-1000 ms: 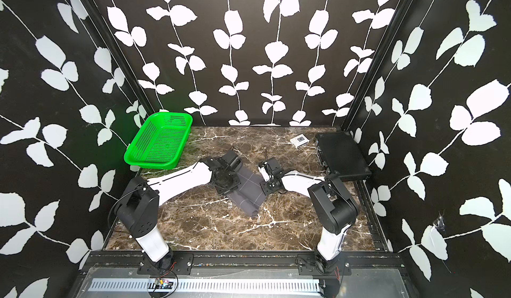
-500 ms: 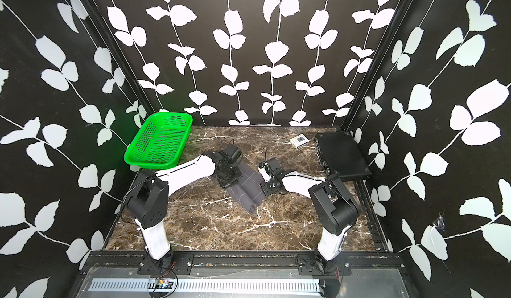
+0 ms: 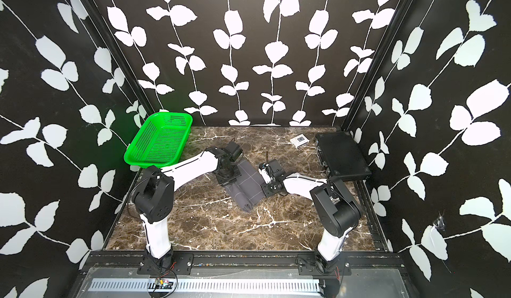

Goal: Roll up the pillowcase
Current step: Roll the pillowcase at the center of the board.

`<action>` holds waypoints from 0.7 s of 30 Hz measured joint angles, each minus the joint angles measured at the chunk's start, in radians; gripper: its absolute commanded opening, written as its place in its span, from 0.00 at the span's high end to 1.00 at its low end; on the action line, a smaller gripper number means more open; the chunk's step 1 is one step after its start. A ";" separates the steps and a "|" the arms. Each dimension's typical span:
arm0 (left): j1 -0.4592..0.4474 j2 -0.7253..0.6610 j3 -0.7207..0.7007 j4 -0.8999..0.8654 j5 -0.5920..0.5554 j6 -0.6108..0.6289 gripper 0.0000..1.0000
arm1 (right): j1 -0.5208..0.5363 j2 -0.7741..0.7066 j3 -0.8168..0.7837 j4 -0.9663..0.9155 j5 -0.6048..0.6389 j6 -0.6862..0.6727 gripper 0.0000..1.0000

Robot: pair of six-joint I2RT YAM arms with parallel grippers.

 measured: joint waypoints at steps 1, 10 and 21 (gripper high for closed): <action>0.003 0.013 0.017 -0.008 -0.003 0.000 1.00 | 0.000 0.000 -0.002 0.001 0.000 0.000 0.67; 0.007 0.109 0.135 -0.031 -0.006 0.000 1.00 | 0.000 -0.003 -0.007 0.008 -0.010 -0.003 0.67; 0.008 0.217 0.272 -0.023 0.035 0.000 0.87 | -0.016 -0.022 -0.033 0.024 -0.039 -0.001 0.66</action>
